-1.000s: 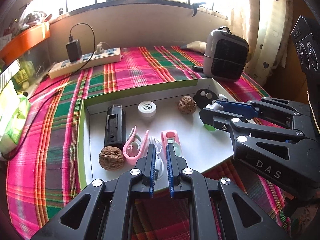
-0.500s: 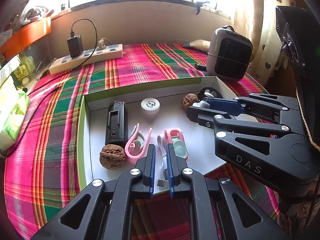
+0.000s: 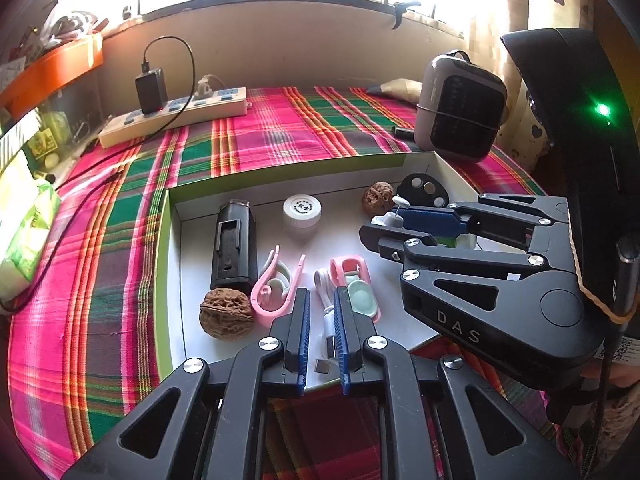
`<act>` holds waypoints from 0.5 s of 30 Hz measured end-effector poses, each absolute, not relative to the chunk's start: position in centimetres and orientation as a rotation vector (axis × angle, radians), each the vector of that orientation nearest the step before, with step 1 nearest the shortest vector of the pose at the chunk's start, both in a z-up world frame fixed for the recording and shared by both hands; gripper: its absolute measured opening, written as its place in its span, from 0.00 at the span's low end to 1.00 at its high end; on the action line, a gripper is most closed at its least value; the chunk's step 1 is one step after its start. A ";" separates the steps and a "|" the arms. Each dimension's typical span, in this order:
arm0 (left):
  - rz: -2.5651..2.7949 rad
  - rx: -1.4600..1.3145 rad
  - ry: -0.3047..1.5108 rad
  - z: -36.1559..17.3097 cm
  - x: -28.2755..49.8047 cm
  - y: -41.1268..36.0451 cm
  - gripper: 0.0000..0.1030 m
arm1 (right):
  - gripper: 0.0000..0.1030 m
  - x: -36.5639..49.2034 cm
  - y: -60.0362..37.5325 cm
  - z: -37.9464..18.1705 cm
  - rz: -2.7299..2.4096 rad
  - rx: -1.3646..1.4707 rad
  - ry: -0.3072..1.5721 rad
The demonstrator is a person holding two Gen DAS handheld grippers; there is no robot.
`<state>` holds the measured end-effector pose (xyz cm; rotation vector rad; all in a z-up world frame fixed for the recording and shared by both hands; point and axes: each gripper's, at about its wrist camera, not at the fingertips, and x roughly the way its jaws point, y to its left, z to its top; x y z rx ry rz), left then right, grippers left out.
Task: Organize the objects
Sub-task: 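Open right tool to release the knob stand while left tool releases the cable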
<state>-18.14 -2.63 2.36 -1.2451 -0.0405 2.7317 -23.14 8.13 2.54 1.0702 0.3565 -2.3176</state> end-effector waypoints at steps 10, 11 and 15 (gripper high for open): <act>2.737 -1.250 -0.037 2.4 -18.0 -2.7 0.15 | 0.25 -23.0 8.0 2.5 -2.323 1.067 0.358; 2.738 -1.252 -0.037 2.4 -18.0 -2.7 0.15 | 0.25 -23.0 8.0 2.5 -2.324 1.067 0.359; 2.741 -1.258 -0.039 2.4 -18.0 -2.8 0.16 | 0.25 -23.0 8.1 2.6 -2.325 1.066 0.362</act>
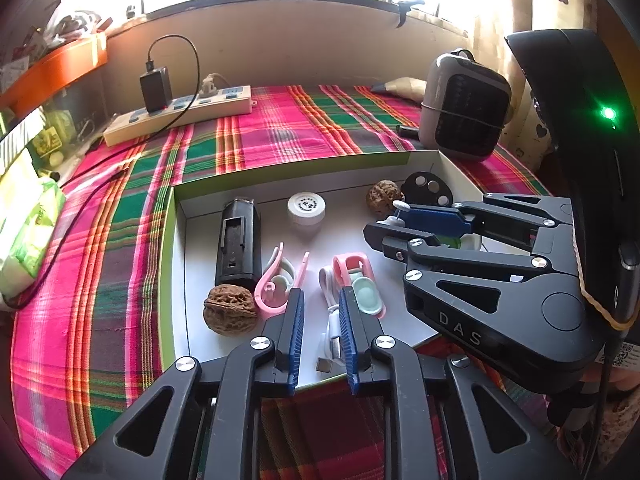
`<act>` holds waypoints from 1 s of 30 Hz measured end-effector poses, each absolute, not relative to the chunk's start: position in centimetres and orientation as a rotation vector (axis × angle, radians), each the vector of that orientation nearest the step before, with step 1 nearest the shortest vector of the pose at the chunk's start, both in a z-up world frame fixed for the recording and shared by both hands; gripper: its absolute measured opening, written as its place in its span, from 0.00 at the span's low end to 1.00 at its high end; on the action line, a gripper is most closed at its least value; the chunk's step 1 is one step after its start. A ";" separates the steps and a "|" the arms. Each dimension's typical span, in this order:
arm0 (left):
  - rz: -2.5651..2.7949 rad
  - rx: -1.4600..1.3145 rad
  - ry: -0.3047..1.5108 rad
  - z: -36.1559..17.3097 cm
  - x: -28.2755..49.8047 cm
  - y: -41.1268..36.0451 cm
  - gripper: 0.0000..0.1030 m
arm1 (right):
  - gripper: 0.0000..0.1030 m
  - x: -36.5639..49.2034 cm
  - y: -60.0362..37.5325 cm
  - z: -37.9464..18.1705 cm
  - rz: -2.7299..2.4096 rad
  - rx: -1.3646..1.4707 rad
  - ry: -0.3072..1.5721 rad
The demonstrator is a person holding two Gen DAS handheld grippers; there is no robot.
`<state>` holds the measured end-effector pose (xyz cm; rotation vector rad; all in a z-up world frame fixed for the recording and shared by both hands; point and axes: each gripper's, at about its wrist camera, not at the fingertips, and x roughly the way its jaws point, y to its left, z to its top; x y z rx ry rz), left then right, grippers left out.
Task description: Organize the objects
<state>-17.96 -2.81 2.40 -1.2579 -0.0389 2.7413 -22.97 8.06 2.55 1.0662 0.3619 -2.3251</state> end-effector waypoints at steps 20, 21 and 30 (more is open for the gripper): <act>2.766 -1.250 -0.034 3.1 -17.1 -2.8 0.22 | 0.40 -22.5 8.6 3.3 -2.358 1.041 0.337; 2.770 -1.249 -0.033 3.2 -17.1 -2.8 0.22 | 0.40 -22.4 8.7 3.4 -2.360 1.041 0.333; 2.814 -1.252 -0.026 3.7 -15.9 -2.8 0.23 | 0.40 -20.9 9.6 4.2 -2.380 1.030 0.303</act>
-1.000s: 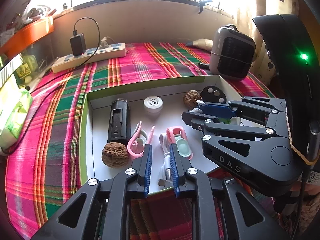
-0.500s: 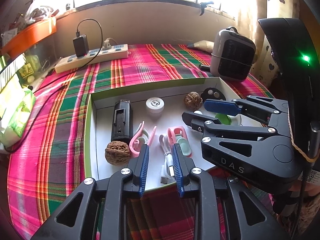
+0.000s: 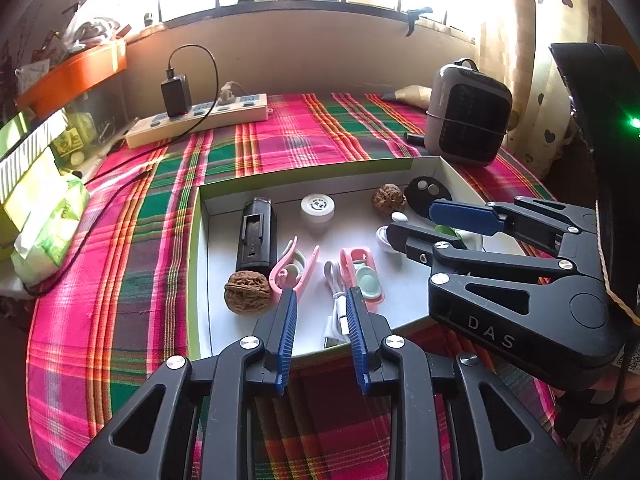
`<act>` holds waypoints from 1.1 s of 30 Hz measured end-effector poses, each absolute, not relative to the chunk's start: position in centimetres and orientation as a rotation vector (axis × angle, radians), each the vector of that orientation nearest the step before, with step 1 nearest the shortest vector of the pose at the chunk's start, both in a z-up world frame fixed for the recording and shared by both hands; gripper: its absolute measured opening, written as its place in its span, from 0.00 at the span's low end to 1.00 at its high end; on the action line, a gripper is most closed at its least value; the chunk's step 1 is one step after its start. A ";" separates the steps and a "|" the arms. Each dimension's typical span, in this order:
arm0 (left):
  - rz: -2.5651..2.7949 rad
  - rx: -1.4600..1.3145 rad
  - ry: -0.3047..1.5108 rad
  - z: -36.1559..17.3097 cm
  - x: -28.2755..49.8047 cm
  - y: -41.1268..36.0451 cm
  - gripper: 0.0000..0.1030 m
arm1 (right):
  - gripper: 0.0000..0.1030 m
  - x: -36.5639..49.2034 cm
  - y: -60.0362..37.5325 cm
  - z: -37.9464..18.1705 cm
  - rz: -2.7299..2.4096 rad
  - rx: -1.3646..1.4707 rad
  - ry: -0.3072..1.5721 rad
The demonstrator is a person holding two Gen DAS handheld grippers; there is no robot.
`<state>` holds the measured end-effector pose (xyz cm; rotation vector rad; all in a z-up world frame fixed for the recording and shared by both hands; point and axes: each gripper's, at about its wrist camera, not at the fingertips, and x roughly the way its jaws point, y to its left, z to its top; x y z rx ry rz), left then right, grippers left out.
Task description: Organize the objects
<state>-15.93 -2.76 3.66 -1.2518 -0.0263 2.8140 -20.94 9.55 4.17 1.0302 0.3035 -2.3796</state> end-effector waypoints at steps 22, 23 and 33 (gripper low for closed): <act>2.867 -1.299 -0.029 3.2 -10.1 -1.2 0.24 | 0.40 -12.9 12.8 4.8 -2.426 1.044 0.202; 2.866 -1.305 -0.032 3.0 -9.9 -1.2 0.24 | 0.40 -12.7 13.0 4.5 -2.425 1.053 0.205; 2.866 -1.356 -0.024 1.8 -7.6 -0.2 0.24 | 0.41 -10.5 14.3 2.3 -2.420 1.132 0.216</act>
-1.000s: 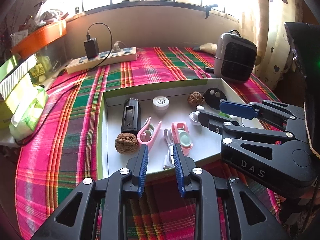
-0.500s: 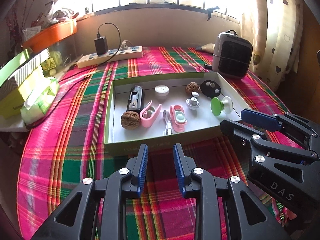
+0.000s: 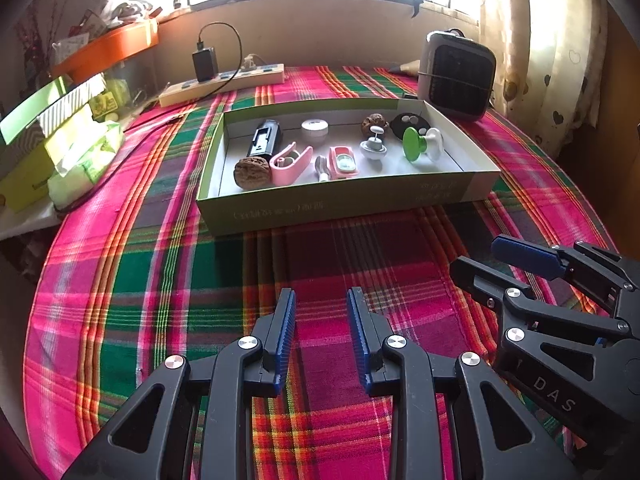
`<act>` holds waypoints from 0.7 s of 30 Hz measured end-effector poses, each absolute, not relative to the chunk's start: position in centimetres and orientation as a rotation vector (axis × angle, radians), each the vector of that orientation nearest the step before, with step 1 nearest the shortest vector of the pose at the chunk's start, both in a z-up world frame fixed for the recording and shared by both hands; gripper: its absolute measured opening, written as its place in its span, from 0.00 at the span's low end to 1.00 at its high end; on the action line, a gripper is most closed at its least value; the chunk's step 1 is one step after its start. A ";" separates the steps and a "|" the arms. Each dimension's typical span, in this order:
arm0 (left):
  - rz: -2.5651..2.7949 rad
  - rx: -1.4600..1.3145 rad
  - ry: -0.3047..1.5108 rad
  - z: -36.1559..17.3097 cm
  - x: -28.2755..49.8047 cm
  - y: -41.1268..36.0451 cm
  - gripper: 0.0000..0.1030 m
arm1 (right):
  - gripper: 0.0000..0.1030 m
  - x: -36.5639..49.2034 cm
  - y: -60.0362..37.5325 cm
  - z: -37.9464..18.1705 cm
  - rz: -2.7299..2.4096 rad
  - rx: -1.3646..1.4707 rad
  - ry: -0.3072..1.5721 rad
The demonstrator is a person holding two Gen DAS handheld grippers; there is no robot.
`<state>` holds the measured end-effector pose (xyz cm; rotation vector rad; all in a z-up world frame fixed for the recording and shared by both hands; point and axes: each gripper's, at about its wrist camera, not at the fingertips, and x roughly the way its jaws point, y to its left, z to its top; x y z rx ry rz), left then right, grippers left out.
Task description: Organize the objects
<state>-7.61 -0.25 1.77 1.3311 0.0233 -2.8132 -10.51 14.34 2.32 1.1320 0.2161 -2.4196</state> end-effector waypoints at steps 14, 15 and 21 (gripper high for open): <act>-2.772 1.310 0.039 0.8 -5.7 0.3 0.26 | 0.51 -7.8 15.4 1.1 -2.454 1.149 0.274; -2.772 1.302 0.031 0.7 -5.5 0.5 0.27 | 0.53 -7.7 15.5 1.1 -2.458 1.148 0.265; -2.768 1.273 0.000 0.6 -5.2 1.0 0.27 | 0.54 -7.4 15.7 1.0 -2.472 1.133 0.254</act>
